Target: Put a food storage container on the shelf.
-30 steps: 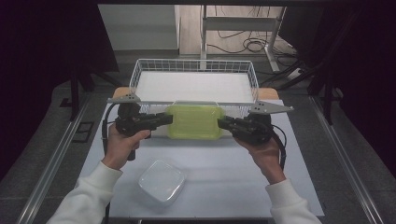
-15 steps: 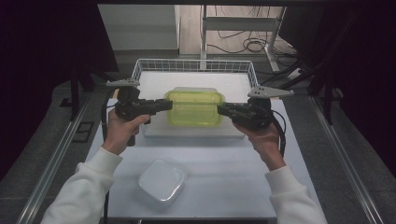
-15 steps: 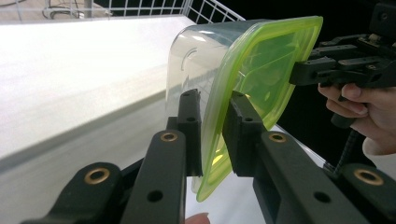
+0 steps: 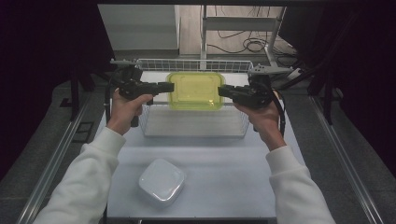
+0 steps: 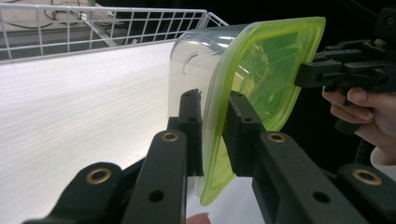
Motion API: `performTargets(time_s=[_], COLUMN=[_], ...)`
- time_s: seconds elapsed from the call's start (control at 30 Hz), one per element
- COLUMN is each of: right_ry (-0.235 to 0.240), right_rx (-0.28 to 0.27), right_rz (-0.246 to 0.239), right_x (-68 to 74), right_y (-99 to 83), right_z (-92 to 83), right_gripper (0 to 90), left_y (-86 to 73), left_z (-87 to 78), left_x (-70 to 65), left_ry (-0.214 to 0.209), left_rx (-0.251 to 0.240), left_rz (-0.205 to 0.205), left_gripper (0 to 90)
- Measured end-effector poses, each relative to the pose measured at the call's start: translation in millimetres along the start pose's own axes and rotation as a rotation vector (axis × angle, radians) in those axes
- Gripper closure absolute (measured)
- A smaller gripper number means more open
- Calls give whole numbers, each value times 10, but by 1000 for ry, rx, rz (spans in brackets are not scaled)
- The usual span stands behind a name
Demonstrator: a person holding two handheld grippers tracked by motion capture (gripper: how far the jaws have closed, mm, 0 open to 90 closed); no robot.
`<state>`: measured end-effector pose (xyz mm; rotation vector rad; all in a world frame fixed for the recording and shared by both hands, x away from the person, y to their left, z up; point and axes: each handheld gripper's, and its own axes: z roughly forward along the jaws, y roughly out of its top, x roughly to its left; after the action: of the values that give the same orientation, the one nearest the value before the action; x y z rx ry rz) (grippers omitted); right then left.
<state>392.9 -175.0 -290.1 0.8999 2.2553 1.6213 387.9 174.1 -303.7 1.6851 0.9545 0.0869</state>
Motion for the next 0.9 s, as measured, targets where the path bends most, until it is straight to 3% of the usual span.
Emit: performTargets(time_s=[0.17, 0.2, 0.27, 0.53, 0.8, 0.9], right_ry=[12, 28, 32, 3, 14, 17], right_rx=[3, 0, 0, 55, 87, 91], right_rz=[29, 60, 71, 128, 193, 218], right_x=[-79, -129, -151, -327, -503, -546], right_y=[70, 96, 105, 139, 100, 99], right_z=[64, 94, 109, 304, 431, 462], right_gripper=[788, 790, 792, 796, 796, 795], left_y=[76, 91, 117, 181, 217, 240], left_z=[29, 37, 72, 206, 345, 365], left_x=[88, 112, 157, 334, 496, 536], left_ry=[-5, -8, -2, 12, 4, -5], left_rx=[4, 5, 14, 53, 102, 97], left_rz=[-22, -31, -49, -96, -155, -170], left_gripper=[789, 790, 790, 790, 791, 789])
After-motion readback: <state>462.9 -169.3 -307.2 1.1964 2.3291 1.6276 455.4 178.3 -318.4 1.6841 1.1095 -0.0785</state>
